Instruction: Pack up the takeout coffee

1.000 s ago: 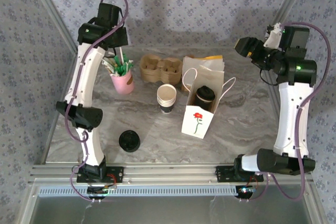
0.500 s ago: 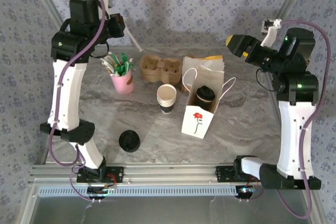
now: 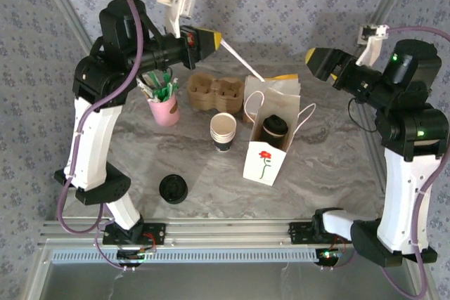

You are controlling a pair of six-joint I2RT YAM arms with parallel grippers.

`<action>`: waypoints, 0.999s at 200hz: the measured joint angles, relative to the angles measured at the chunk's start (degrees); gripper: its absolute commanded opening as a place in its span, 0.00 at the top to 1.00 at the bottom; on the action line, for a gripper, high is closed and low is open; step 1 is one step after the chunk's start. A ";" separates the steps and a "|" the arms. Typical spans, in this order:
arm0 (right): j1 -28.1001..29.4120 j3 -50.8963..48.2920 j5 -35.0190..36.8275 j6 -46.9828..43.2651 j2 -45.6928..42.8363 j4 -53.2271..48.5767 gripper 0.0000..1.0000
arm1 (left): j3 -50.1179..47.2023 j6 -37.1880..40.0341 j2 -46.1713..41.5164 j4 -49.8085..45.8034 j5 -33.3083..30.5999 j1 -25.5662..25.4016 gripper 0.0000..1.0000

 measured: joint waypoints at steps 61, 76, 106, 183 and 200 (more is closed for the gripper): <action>-3.67 -2.05 6.91 2.62 -3.30 -3.96 0.26 | 0.00 3.96 -0.02 -2.49 -3.32 -12.31 1.00; -4.15 -2.45 7.56 2.73 -3.96 -4.20 0.26 | -0.31 5.60 -0.02 -4.44 -5.03 -13.77 1.00; -4.72 -2.67 7.91 2.91 -4.94 -4.76 0.26 | -4.22 8.31 -0.07 -6.60 -8.28 -16.20 1.00; -4.83 -7.50 7.82 3.52 -6.75 -4.70 0.26 | -17.33 9.46 2.84 -5.40 -9.49 -20.57 1.00; -4.83 -8.11 7.82 3.52 -6.84 -4.68 0.26 | -17.31 9.99 4.35 -5.55 -9.49 -20.55 1.00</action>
